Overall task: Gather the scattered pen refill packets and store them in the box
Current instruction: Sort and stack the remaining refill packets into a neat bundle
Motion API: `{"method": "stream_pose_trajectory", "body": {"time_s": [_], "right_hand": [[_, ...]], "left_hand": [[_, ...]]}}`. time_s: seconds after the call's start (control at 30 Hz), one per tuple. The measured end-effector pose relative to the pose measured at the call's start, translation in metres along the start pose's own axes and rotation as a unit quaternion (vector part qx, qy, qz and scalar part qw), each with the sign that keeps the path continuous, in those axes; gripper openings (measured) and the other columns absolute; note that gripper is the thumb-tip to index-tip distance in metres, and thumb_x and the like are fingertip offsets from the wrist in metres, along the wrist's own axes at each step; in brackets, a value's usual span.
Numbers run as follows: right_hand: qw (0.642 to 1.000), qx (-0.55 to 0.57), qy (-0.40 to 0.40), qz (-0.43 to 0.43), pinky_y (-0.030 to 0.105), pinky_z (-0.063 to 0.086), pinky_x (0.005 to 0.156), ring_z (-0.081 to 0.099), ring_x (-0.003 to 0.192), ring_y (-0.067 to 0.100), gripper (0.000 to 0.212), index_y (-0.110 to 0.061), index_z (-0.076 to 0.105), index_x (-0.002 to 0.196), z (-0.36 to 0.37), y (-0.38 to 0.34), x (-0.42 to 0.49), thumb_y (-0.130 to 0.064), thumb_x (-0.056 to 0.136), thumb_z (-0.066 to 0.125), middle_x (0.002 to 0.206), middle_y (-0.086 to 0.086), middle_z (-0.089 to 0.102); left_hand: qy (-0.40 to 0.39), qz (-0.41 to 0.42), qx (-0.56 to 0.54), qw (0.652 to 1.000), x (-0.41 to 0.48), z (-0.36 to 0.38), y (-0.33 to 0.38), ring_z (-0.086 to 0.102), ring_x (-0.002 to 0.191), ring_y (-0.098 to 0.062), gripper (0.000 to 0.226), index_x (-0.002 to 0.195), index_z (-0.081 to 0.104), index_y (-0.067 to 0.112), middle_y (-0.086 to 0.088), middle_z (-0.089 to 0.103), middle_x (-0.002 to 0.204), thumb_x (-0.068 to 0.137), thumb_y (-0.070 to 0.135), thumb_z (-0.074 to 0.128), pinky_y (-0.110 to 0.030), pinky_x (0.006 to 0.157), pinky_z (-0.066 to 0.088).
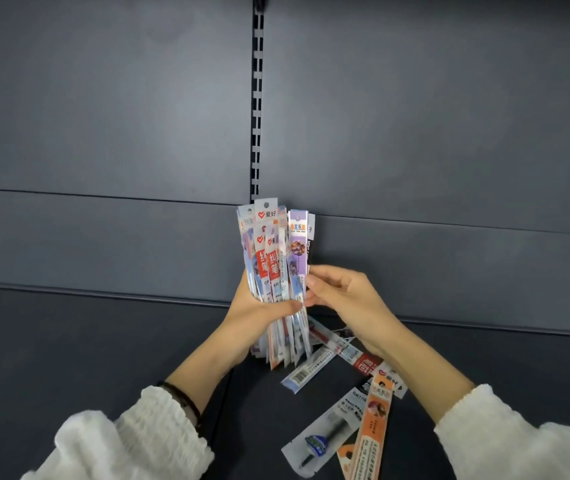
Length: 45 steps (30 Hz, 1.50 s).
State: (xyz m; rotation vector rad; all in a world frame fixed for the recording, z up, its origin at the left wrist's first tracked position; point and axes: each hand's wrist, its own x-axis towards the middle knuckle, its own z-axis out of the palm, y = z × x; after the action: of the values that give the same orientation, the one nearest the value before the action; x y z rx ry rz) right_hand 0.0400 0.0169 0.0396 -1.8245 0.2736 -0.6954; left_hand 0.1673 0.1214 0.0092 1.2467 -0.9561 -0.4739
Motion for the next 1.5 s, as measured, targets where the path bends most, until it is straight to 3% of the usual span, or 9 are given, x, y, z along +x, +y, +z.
{"method": "stream_pose_trajectory", "body": {"time_s": [0.2, 0.37, 0.5, 0.7, 0.83, 1.03, 1.27, 1.4, 1.5], "right_hand": [[0.979, -0.191, -0.066, 0.036, 0.028, 0.05, 0.094, 0.059, 0.106, 0.0, 0.052, -0.037, 0.044, 0.134, -0.025, 0.003, -0.028, -0.037, 0.086, 0.065, 0.123, -0.015, 0.056], [0.878, -0.343, -0.316, 0.113, 0.033, 0.024, 0.115, 0.014, 0.135, -0.002, 0.101, -0.058, 0.006, 0.14, -0.044, 0.001, -0.058, -0.043, 0.072, 0.078, 0.14, -0.032, 0.01], [0.824, -0.417, -0.37, 0.102, 0.047, -0.001, 0.119, -0.017, 0.142, 0.005, 0.12, -0.068, -0.007, 0.134, -0.041, 0.01, -0.063, -0.047, 0.06, 0.085, 0.149, -0.033, -0.014], [0.853, -0.436, -0.276, 0.071, 0.044, -0.001, 0.117, -0.015, 0.134, -0.002, 0.107, -0.062, 0.0, 0.139, -0.044, 0.022, -0.058, -0.056, 0.065, 0.078, 0.149, -0.03, -0.01], [0.87, -0.462, -0.173, 0.017, 0.051, 0.008, 0.119, -0.01, 0.142, 0.009, 0.097, -0.056, 0.006, 0.141, -0.05, 0.03, -0.053, -0.066, 0.068, 0.069, 0.15, -0.026, -0.005], [0.836, -0.466, -0.288, 0.027, 0.043, -0.003, 0.112, -0.029, 0.138, 0.002, 0.123, -0.059, -0.018, 0.138, -0.035, 0.022, -0.066, -0.066, 0.059, 0.076, 0.147, -0.034, -0.023], [0.857, -0.505, -0.104, 0.005, 0.042, 0.003, 0.115, -0.008, 0.142, 0.012, 0.09, -0.047, 0.006, 0.146, -0.054, 0.05, -0.047, -0.064, 0.076, 0.062, 0.155, -0.014, -0.002], [0.841, -0.54, -0.037, -0.008, 0.04, 0.012, 0.113, 0.004, 0.14, 0.015, 0.066, -0.042, 0.021, 0.145, -0.062, 0.06, -0.043, -0.041, 0.09, 0.057, 0.154, -0.007, 0.011], [0.84, -0.542, -0.016, 0.005, 0.039, 0.017, 0.112, 0.012, 0.139, 0.014, 0.054, -0.038, 0.031, 0.143, -0.063, 0.065, -0.042, -0.031, 0.094, 0.054, 0.151, -0.007, 0.023]], "left_hand": [[0.035, -0.027, 0.01, 0.999, -0.003, -0.008, -0.003, 0.067, 0.102, -0.01, 0.062, 0.125, 0.053, 0.02, 0.001, 0.07, 0.112, 0.072, -0.002, 0.077, -0.033, 0.092, 0.052], [0.035, -0.03, 0.019, 0.999, -0.007, -0.007, 0.0, 0.067, 0.103, -0.009, 0.062, 0.126, 0.051, 0.023, 0.003, 0.07, 0.113, 0.074, -0.001, 0.076, -0.035, 0.094, 0.052], [0.028, -0.026, 0.023, 0.999, -0.008, -0.005, -0.001, 0.067, 0.102, -0.009, 0.062, 0.125, 0.051, 0.024, 0.003, 0.069, 0.112, 0.074, -0.001, 0.076, -0.035, 0.093, 0.052], [0.026, -0.029, 0.022, 0.999, -0.008, -0.005, -0.001, 0.067, 0.103, -0.012, 0.061, 0.125, 0.052, 0.022, 0.002, 0.07, 0.113, 0.074, -0.001, 0.076, -0.039, 0.096, 0.051], [0.029, -0.036, 0.023, 0.999, -0.006, -0.006, -0.003, 0.066, 0.106, -0.014, 0.063, 0.126, 0.051, 0.023, 0.002, 0.069, 0.115, 0.073, 0.002, 0.078, -0.044, 0.098, 0.049], [0.045, -0.04, 0.023, 0.998, -0.004, -0.009, -0.004, 0.067, 0.105, -0.018, 0.07, 0.127, 0.051, 0.02, -0.002, 0.07, 0.114, 0.065, 0.012, 0.083, -0.046, 0.096, 0.051], [0.084, -0.031, -0.027, 0.996, -0.004, -0.019, 0.005, 0.07, 0.092, -0.008, 0.061, 0.128, 0.048, 0.019, -0.002, 0.068, 0.112, 0.076, -0.001, 0.074, -0.019, 0.067, 0.055], [0.067, -0.046, 0.001, 0.997, -0.006, -0.017, 0.003, 0.068, 0.102, -0.016, 0.062, 0.126, 0.051, 0.021, -0.001, 0.07, 0.112, 0.073, 0.002, 0.077, -0.04, 0.092, 0.053], [0.054, -0.056, 0.012, 0.997, -0.007, -0.015, 0.003, 0.067, 0.105, -0.016, 0.061, 0.123, 0.053, 0.024, 0.002, 0.071, 0.111, 0.072, 0.003, 0.078, -0.046, 0.098, 0.049]]}}
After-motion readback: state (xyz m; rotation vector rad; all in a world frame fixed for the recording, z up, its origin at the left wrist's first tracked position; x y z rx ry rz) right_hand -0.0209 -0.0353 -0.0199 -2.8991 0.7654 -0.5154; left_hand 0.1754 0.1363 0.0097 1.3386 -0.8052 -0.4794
